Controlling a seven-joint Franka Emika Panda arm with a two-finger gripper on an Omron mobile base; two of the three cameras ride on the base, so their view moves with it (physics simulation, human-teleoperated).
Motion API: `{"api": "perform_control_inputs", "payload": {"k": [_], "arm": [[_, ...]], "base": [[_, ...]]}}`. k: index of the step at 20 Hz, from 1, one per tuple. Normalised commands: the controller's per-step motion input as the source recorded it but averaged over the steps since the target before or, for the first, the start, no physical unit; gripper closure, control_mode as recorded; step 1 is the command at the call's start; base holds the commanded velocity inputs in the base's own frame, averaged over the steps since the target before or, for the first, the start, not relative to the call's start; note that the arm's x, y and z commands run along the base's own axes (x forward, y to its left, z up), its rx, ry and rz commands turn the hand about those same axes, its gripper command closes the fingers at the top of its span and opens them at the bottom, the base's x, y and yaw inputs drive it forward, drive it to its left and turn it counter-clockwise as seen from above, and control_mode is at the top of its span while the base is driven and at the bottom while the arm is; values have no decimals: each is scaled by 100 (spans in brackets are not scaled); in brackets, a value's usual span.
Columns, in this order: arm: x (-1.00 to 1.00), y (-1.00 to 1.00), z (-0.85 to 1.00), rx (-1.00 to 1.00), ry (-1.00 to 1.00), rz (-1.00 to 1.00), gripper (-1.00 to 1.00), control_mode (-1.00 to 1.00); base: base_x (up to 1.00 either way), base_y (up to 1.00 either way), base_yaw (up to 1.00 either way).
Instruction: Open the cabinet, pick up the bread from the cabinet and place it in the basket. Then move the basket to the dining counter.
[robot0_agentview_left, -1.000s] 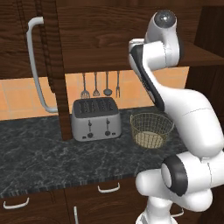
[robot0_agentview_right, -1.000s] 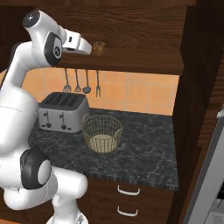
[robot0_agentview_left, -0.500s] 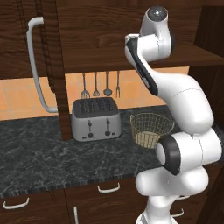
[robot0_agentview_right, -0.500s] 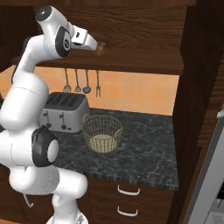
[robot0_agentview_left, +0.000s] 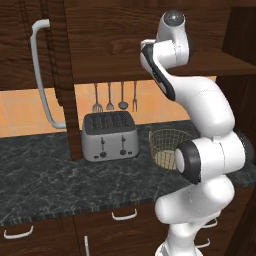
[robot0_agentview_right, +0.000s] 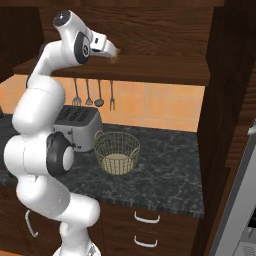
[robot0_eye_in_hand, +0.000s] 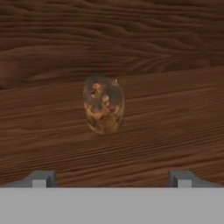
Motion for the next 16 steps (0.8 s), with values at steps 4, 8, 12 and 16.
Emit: {"api": "perform_control_inputs", "payload": {"k": [4, 8, 12, 16], "arm": [[52, -16, 0, 0, 4, 0, -100, -100], [53, -7, 0, 0, 0, 0, -100, -100], [58, 0, 0, 0, 0, 0, -100, -100], [51, 0, -1, 0, 0, 0, -100, -100]], "base": [[0, 0, 0], [0, 0, 0], [0, 0, 0], [0, 0, 0]]}}
